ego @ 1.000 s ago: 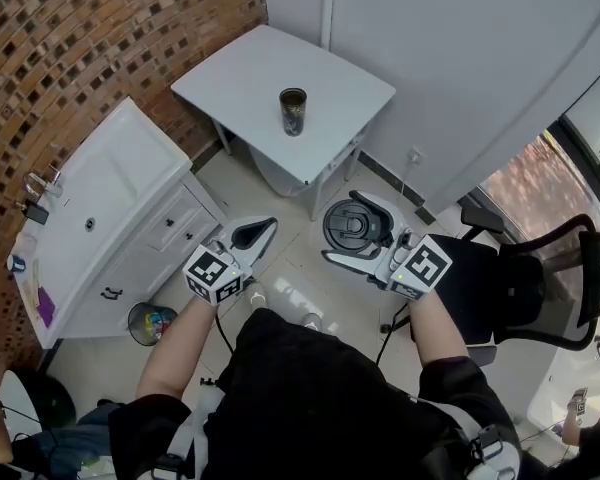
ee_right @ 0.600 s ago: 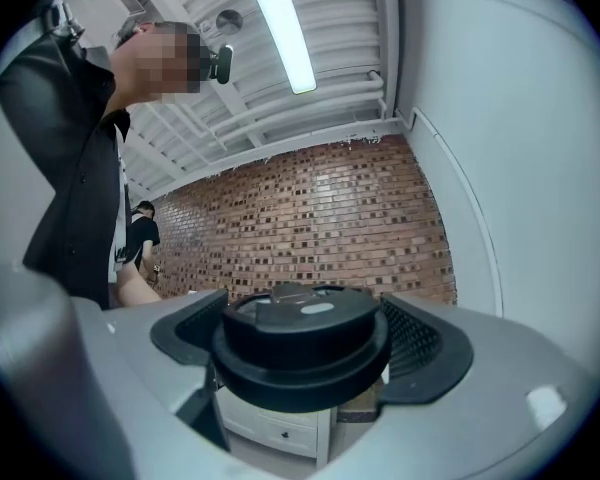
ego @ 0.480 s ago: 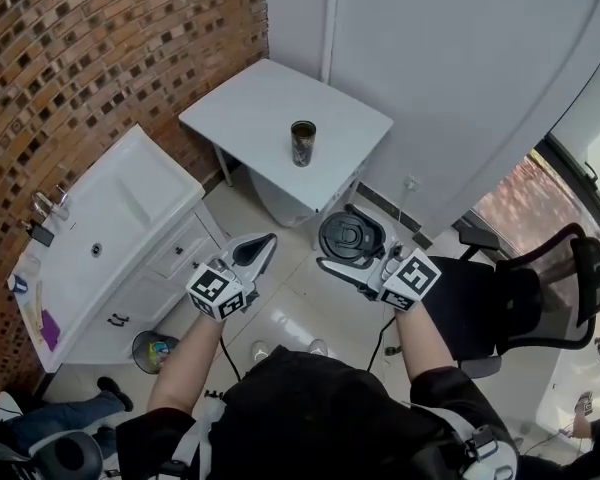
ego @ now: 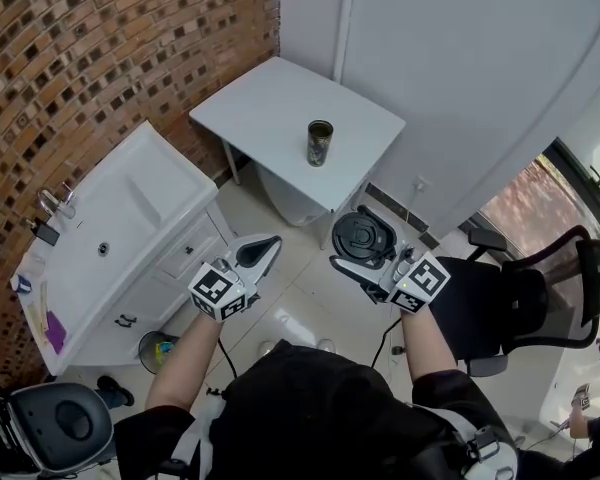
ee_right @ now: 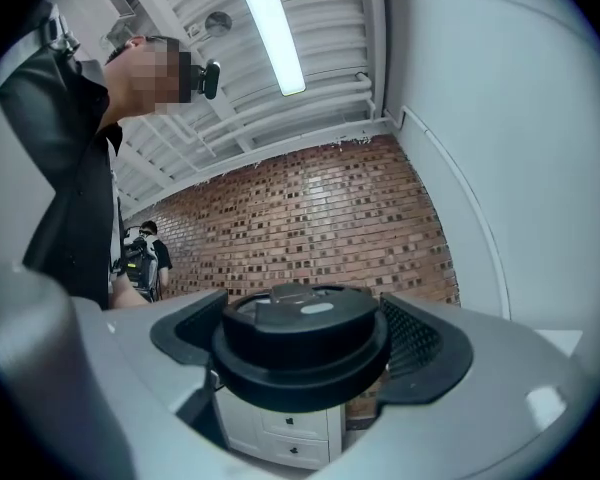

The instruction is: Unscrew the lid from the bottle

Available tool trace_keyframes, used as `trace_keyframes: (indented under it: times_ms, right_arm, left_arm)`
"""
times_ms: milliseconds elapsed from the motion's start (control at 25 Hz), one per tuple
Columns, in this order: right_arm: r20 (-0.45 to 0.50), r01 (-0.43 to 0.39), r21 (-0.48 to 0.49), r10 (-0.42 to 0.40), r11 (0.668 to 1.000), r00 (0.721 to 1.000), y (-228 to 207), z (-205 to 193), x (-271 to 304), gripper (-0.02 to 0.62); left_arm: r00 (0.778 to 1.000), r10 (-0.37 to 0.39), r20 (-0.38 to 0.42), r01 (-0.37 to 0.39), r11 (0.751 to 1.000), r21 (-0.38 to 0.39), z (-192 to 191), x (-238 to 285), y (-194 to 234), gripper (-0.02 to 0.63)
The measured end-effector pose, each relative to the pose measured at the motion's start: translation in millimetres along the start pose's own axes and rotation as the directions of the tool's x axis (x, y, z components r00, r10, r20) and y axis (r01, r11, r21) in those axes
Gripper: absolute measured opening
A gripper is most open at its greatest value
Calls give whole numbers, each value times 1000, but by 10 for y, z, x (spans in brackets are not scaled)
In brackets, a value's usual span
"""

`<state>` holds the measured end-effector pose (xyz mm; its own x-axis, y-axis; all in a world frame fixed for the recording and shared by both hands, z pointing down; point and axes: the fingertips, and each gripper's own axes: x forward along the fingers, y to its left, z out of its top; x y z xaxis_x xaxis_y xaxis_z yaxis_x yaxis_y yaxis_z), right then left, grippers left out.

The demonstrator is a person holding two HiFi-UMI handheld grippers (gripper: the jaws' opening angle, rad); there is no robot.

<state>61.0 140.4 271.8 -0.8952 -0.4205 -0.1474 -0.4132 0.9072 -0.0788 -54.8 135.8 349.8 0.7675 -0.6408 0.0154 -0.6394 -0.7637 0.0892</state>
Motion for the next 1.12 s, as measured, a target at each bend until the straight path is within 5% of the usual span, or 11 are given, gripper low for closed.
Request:
trace_keyframes:
  times_ms: [400, 1120]
  right_arm:
    - [-5, 37, -2, -37, 999, 999, -83, -49, -100, 479]
    - [-47, -21, -24, 20, 1000, 999, -58, -154, 16, 479]
  left_arm:
    - [999, -29, 17, 29, 1000, -11, 16, 48, 75, 2]
    - [999, -4, 33, 5, 999, -51, -76, 33, 143, 2]
